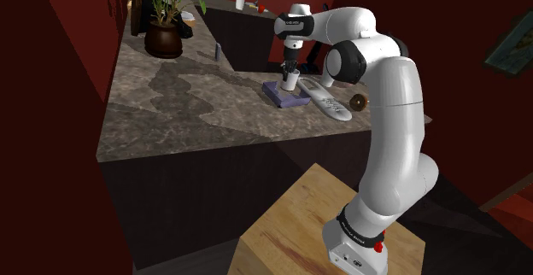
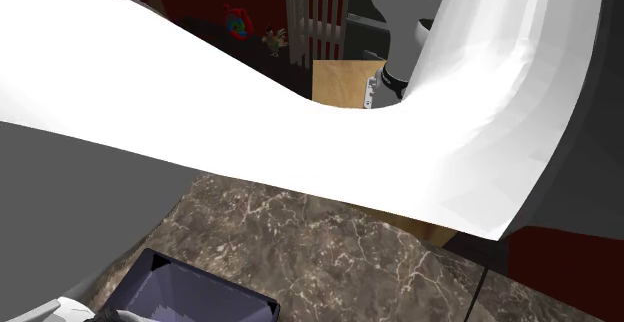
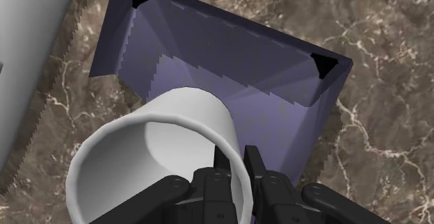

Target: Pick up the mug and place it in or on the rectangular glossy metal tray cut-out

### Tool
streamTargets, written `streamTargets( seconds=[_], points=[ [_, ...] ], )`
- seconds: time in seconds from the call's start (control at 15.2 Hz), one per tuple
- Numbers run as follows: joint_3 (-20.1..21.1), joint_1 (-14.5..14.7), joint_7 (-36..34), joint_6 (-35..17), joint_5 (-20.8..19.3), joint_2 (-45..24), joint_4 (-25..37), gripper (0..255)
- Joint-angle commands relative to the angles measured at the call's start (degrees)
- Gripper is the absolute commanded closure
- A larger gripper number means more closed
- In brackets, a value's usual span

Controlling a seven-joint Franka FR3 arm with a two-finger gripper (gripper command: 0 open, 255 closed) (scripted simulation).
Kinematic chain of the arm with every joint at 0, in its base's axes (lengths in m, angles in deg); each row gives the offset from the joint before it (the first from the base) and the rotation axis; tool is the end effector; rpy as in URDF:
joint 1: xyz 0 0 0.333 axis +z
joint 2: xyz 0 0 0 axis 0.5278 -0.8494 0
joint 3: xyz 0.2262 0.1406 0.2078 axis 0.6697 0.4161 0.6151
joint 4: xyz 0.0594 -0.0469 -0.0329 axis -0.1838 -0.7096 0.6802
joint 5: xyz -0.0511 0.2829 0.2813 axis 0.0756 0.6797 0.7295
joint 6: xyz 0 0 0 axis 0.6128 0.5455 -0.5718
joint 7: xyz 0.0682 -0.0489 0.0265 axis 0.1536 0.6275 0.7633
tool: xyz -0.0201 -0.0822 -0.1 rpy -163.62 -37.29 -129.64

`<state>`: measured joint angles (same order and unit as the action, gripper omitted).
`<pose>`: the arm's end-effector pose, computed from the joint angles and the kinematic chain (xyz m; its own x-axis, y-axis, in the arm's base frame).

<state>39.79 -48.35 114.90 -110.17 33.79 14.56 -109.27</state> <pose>0.6446 -0.3818 0.3886 0.9961 -0.0390 -0.0793 -0.0337 -0.9972 0.0670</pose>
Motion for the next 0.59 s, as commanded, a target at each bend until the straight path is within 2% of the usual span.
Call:
streamTargets(
  seconds=[0.0,0.13,0.2,0.53],
  points=[
    [0.0,0.0,0.0,0.0,0.0,0.0,0.0,255],
    [0.0,0.0,0.0,0.0,0.0,0.0,0.0,255],
    [0.0,0.0,0.0,0.0,0.0,0.0,0.0,0],
    [0.0,0.0,0.0,0.0,0.0,0.0,0.0,0]
  ],
)
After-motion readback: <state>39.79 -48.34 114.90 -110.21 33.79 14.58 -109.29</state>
